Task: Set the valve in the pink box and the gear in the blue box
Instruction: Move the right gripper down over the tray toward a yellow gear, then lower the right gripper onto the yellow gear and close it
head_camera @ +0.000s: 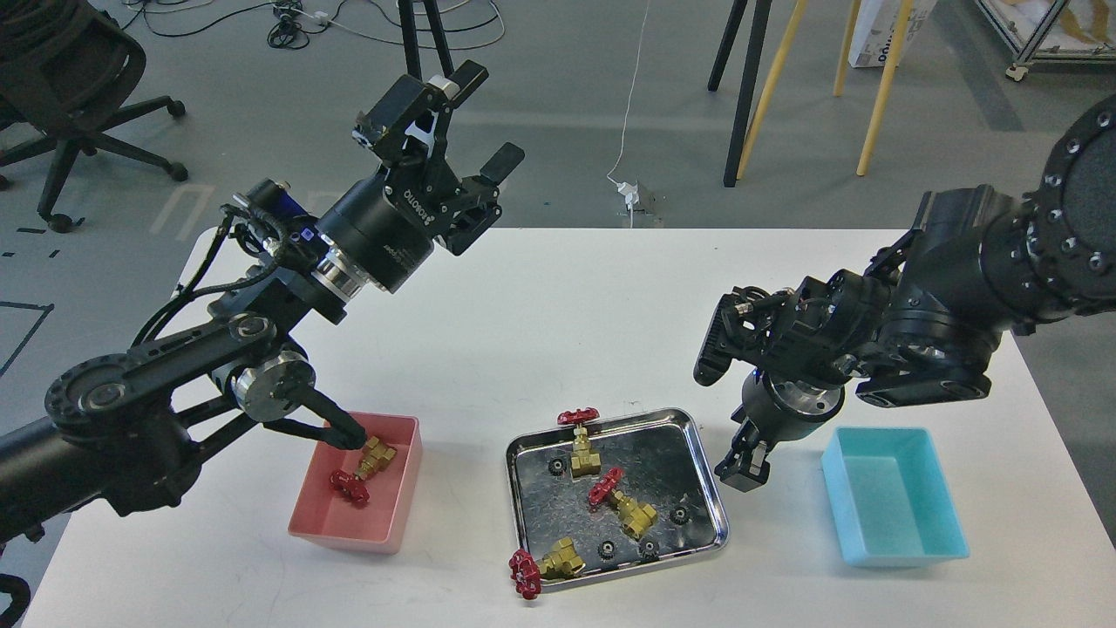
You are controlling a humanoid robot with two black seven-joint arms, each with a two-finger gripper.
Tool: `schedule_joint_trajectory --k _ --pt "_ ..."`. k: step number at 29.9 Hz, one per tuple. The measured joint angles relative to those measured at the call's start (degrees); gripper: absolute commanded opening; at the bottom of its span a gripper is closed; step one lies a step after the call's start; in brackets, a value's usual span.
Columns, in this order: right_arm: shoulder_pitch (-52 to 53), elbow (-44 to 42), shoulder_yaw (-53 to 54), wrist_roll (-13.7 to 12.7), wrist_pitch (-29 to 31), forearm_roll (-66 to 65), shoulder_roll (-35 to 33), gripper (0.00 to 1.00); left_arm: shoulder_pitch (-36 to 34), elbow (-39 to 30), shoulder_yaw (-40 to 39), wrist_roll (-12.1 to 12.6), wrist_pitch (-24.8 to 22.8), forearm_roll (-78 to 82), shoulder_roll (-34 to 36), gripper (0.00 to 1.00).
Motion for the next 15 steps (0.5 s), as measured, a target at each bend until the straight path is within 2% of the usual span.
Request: schedule_joint_trajectory --k 5,15 --pt "-0.4 0.7 2.0 1.2 -0.3 -0.4 0.0 0.70 0.0 0.4 0.0 0.0 -0.1 0.0 -0.1 0.94" --pt "-1.9 1.4 3.9 1.6 -2.5 -8.6 0.0 0.70 0.1 2.0 0.0 0.0 -0.1 0.0 -0.5 0.94"
